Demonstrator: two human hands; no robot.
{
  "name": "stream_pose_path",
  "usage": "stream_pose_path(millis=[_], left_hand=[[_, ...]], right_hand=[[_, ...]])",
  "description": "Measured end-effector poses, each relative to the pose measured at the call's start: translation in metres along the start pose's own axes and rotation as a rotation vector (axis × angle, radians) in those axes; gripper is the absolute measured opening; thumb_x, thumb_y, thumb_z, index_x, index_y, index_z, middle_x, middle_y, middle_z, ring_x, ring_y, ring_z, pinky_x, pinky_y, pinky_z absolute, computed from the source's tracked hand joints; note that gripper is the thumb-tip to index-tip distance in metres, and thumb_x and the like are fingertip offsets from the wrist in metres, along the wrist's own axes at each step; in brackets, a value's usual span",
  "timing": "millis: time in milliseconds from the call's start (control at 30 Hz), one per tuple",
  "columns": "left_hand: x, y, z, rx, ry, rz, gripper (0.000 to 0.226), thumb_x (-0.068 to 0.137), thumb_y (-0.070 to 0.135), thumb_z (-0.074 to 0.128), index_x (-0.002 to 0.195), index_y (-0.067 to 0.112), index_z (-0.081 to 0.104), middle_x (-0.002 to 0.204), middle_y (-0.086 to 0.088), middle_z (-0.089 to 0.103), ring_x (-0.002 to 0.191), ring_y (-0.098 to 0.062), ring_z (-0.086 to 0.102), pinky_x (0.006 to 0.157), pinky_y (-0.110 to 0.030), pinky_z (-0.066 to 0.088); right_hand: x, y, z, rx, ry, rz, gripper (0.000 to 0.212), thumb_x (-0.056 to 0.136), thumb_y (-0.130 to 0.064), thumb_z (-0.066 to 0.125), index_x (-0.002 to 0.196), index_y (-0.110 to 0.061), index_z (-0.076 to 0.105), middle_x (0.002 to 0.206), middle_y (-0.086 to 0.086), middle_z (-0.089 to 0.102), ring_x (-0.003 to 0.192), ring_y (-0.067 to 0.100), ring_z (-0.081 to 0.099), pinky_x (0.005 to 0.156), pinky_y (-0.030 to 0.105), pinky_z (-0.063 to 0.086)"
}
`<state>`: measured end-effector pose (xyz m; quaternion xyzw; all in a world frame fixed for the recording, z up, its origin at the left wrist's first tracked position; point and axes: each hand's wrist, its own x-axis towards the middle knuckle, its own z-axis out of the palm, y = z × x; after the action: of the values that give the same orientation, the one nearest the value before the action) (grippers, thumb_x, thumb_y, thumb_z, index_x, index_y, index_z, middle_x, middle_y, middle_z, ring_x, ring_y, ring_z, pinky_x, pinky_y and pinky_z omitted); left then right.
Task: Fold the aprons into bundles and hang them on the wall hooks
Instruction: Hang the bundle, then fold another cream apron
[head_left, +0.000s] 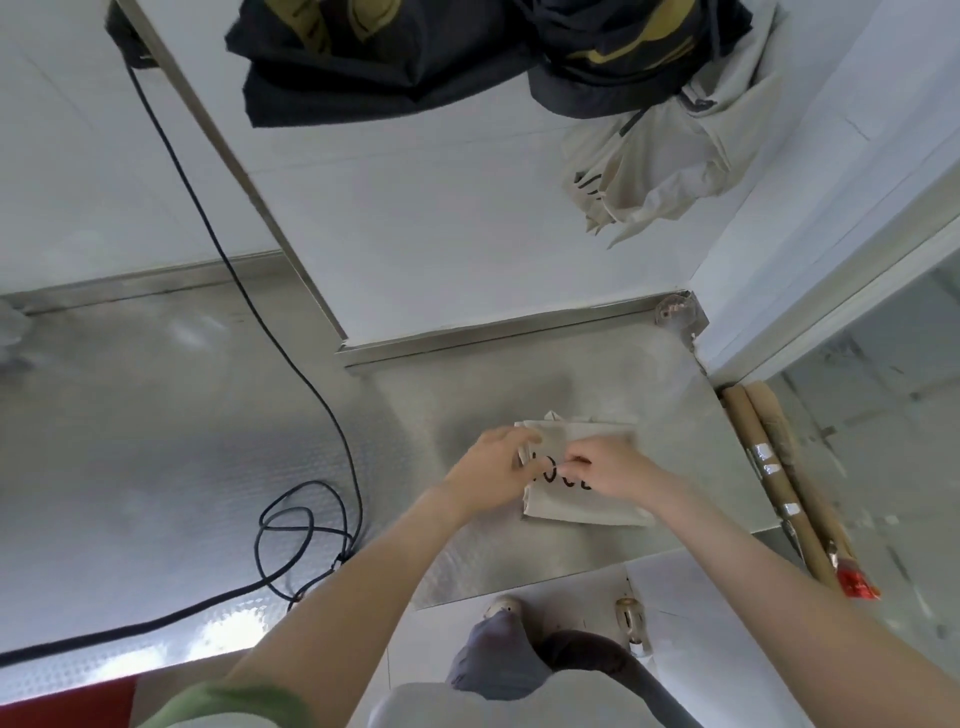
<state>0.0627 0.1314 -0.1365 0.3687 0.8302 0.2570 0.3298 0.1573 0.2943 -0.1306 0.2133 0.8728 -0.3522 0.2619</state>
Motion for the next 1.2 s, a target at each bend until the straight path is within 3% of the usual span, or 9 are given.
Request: stream_pose_path(millis=[67, 167, 267, 400, 633, 733, 800, 900, 1200], left_hand=[[0.003, 0.017, -0.01, 0.08, -0.016, 0.077, 0.04, 0.092, 0.046, 0.056, 0.128, 0.028, 0.056, 0.138, 0.007, 0.05, 0.13, -0.019, 0.035, 0.108, -0.036, 0.026], [0.014, 0.047, -0.034, 0.2, 0.022, 0.102, 0.03, 0.096, 0.038, 0.05, 0.122, 0.026, 0.061, 0.125, 0.004, 0.06, 0.122, -0.021, 0.043, 0.101, -0.034, 0.024], [0.02, 0.074, -0.066, 0.273, 0.064, 0.118, 0.025, 0.097, 0.027, 0.045, 0.11, 0.021, 0.065, 0.106, 0.0, 0.068, 0.107, -0.021, 0.055, 0.093, -0.031, 0.027], [0.01, 0.118, -0.124, 0.157, 0.031, 0.185, 0.017, 0.097, 0.023, 0.048, 0.101, 0.015, 0.062, 0.092, 0.001, 0.066, 0.091, -0.019, 0.059, 0.078, -0.029, 0.041], [-0.014, 0.214, -0.209, 0.206, 0.219, 0.403, 0.013, 0.096, 0.025, 0.051, 0.093, 0.014, 0.059, 0.088, 0.003, 0.063, 0.077, -0.012, 0.053, 0.063, -0.024, 0.042], [-0.035, 0.26, -0.234, 0.232, 0.291, 0.482, 0.012, 0.097, 0.026, 0.05, 0.09, 0.018, 0.057, 0.081, 0.011, 0.058, 0.073, -0.005, 0.051, 0.06, -0.017, 0.036], [-0.047, 0.29, -0.249, 0.261, 0.316, 0.516, 0.012, 0.097, 0.027, 0.05, 0.089, 0.021, 0.057, 0.081, 0.013, 0.057, 0.075, -0.003, 0.051, 0.062, -0.017, 0.036], [-0.064, 0.326, -0.272, 0.222, 0.353, 0.526, 0.013, 0.095, 0.029, 0.052, 0.086, 0.024, 0.059, 0.08, 0.01, 0.06, 0.071, -0.007, 0.055, 0.065, -0.023, 0.044], [-0.089, 0.398, -0.35, -0.022, 0.473, 0.477, 0.016, 0.094, 0.019, 0.056, 0.081, 0.013, 0.062, 0.069, 0.002, 0.048, 0.062, -0.009, 0.047, 0.06, -0.02, 0.044]], right_hand=[[-0.009, -0.009, -0.016, -0.006, 0.057, -0.024, 0.027, 0.097, -0.024, 0.051, 0.07, -0.023, 0.055, 0.069, -0.008, 0.053, 0.069, 0.014, 0.051, 0.061, 0.027, 0.036], [-0.018, -0.025, -0.044, 0.008, 0.156, -0.069, 0.035, 0.096, -0.023, 0.054, 0.061, -0.024, 0.05, 0.061, -0.007, 0.05, 0.06, 0.011, 0.045, 0.055, 0.025, 0.03], [-0.029, -0.045, -0.074, -0.008, 0.199, -0.115, 0.022, 0.093, -0.018, 0.054, 0.072, -0.017, 0.061, 0.066, -0.001, 0.056, 0.068, 0.016, 0.05, 0.059, 0.027, 0.033], [-0.067, -0.083, -0.127, -0.01, 0.302, -0.223, 0.017, 0.092, -0.019, 0.056, 0.079, -0.016, 0.067, 0.071, -0.002, 0.06, 0.066, 0.009, 0.049, 0.06, 0.021, 0.033], [-0.15, -0.134, -0.219, -0.047, 0.502, -0.354, 0.015, 0.094, -0.027, 0.057, 0.09, -0.017, 0.067, 0.075, -0.004, 0.061, 0.074, 0.012, 0.057, 0.066, 0.023, 0.041], [-0.192, -0.148, -0.253, -0.032, 0.568, -0.388, 0.013, 0.094, -0.023, 0.058, 0.086, -0.017, 0.066, 0.067, -0.006, 0.06, 0.053, -0.004, 0.053, 0.054, 0.012, 0.04], [-0.219, -0.157, -0.276, -0.061, 0.622, -0.404, 0.014, 0.093, -0.025, 0.059, 0.081, -0.02, 0.064, 0.06, -0.007, 0.055, 0.048, 0.0, 0.049, 0.054, 0.017, 0.04], [-0.253, -0.171, -0.305, -0.091, 0.665, -0.44, 0.013, 0.093, -0.026, 0.059, 0.085, -0.018, 0.065, 0.066, -0.002, 0.057, 0.056, 0.011, 0.051, 0.06, 0.027, 0.042], [-0.294, -0.221, -0.393, -0.047, 0.791, -0.564, 0.006, 0.091, -0.016, 0.063, 0.09, -0.01, 0.065, 0.076, 0.004, 0.062, 0.066, 0.013, 0.059, 0.06, 0.021, 0.048]])
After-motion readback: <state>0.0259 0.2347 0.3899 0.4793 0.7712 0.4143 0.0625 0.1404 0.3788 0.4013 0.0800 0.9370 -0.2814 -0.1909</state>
